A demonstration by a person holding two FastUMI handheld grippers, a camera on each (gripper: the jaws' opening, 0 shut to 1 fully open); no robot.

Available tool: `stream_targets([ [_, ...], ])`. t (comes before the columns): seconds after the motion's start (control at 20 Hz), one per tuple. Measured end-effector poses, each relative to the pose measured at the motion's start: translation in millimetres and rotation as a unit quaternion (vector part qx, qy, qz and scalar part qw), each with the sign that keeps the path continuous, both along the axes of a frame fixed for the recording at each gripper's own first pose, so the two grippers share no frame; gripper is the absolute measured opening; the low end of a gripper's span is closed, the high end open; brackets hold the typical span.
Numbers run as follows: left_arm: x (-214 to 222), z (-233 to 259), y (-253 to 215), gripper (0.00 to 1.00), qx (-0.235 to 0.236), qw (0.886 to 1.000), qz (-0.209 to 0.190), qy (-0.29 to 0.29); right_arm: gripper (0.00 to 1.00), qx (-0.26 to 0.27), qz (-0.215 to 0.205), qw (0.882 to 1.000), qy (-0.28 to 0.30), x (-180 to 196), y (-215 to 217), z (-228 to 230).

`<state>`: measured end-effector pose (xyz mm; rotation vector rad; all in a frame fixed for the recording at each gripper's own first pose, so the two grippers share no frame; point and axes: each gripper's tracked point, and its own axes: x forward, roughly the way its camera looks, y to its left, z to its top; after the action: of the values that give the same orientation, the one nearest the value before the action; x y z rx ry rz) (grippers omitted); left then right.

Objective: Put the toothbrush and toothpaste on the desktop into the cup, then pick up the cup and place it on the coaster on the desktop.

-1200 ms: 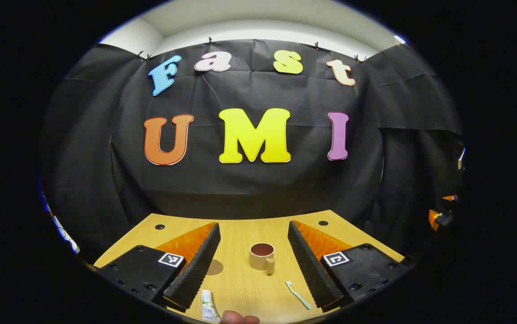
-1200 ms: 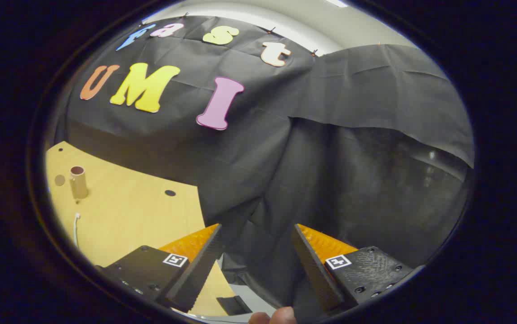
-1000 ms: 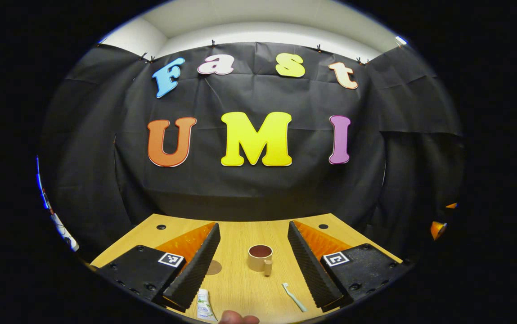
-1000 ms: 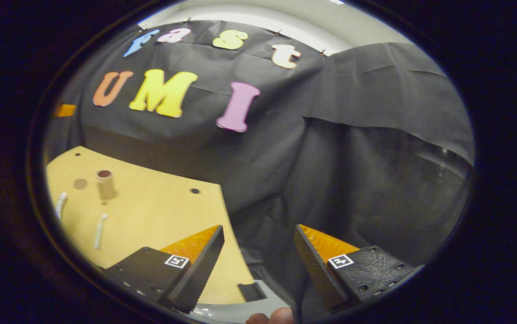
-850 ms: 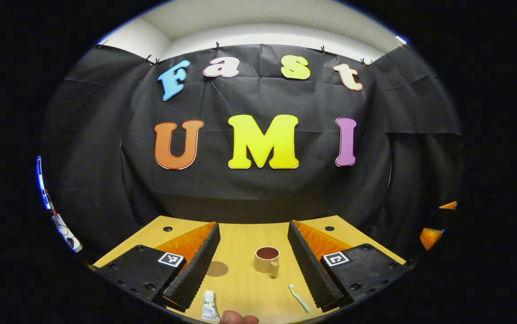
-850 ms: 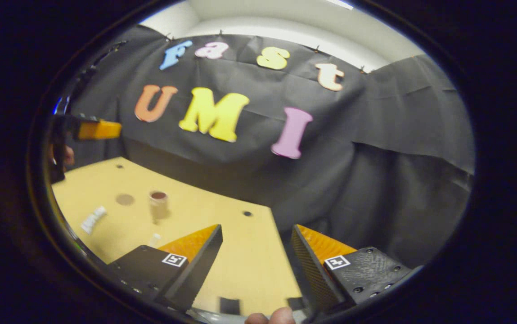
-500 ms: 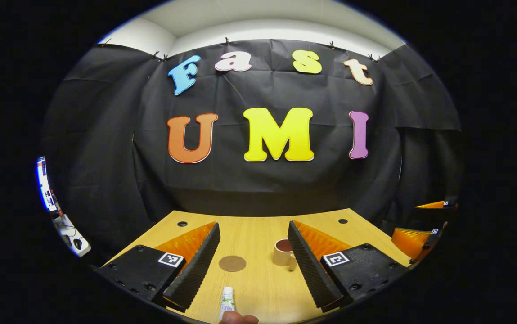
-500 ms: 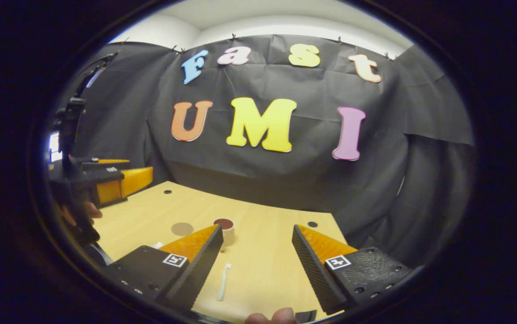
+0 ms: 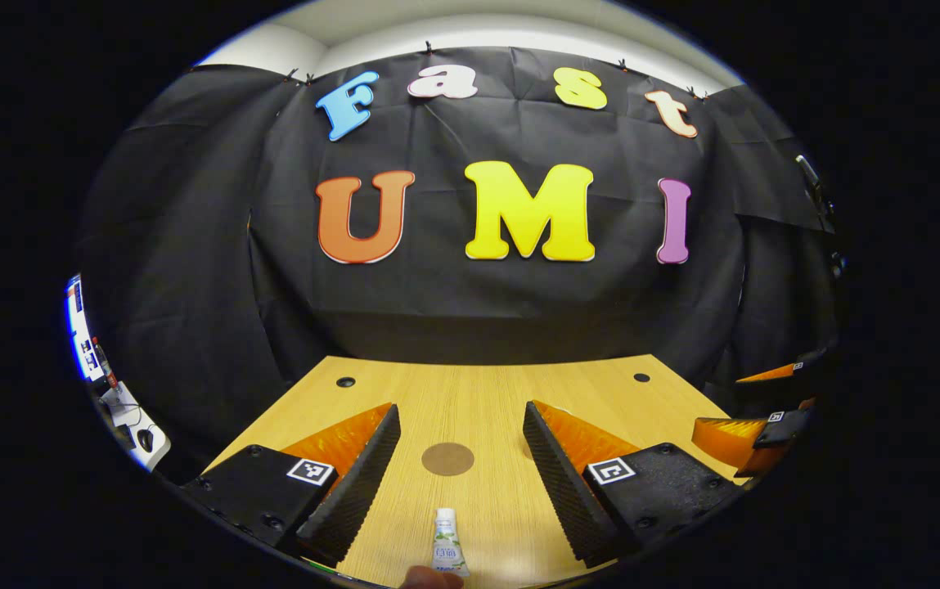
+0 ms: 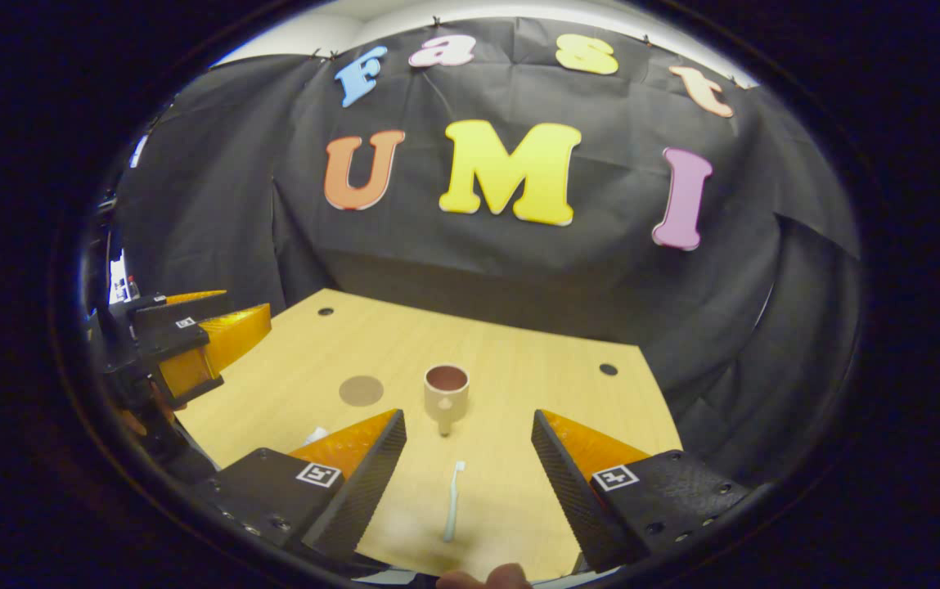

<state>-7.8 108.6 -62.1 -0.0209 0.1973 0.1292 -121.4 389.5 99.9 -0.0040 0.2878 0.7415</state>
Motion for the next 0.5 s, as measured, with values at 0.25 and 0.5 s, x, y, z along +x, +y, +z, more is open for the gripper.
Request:
stream_targets([
  [0.25,-8.8,-77.2,3.0,0.97,-0.020,0.990,-0.018,0.136,0.95,-0.091,0.005,0.988,0.127,7.0,17.9,-69.3],
  [0.5,-41.3,-148.8,2.3,0.97,-0.056,0.958,-0.030,0.278,0.95,-0.135,0.004,0.971,0.196,7.4,25.3,-114.6],
])
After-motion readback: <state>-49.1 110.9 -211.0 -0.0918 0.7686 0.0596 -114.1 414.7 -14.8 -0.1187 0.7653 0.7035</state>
